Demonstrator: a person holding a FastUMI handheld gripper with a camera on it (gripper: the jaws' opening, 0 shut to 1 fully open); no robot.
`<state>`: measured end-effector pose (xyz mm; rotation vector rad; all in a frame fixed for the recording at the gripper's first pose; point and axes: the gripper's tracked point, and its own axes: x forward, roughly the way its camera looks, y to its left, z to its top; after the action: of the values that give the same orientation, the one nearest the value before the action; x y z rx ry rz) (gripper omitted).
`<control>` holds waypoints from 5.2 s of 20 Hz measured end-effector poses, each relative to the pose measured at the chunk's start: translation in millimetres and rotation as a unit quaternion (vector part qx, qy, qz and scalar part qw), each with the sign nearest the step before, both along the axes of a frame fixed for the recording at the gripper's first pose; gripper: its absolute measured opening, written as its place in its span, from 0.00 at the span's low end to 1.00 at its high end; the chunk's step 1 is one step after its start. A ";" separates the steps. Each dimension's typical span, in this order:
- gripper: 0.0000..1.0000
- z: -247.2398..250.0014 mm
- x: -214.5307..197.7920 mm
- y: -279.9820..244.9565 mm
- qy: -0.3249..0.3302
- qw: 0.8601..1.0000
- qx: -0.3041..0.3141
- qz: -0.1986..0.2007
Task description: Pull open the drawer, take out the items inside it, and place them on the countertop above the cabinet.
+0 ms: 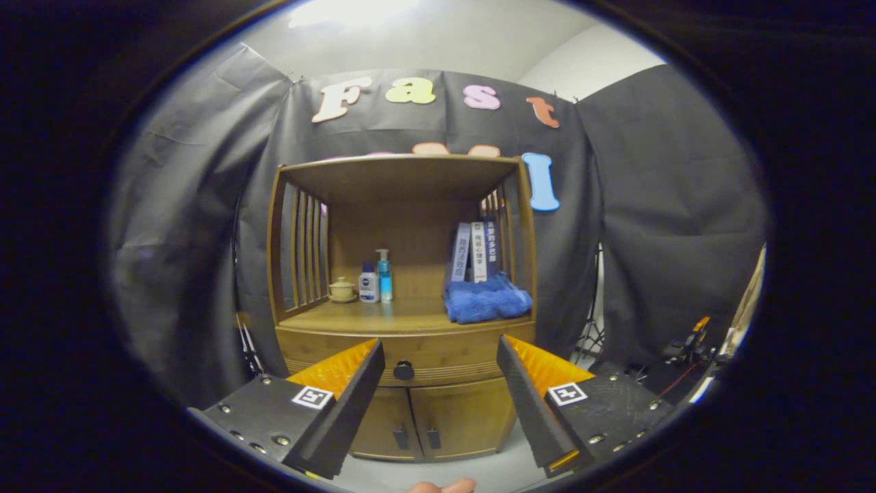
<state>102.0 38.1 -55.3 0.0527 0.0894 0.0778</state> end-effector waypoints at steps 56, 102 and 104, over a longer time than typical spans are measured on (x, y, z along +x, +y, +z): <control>0.22 -181.4 2.2 48.3 0.266 0.963 -0.049 -0.014; 0.45 -217.8 123.4 79.0 0.559 0.822 -0.037 -0.098; 0.35 -212.1 122.0 78.4 0.553 0.827 -0.041 -0.099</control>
<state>224.0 116.4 -267.3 0.0152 1.2573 -0.1783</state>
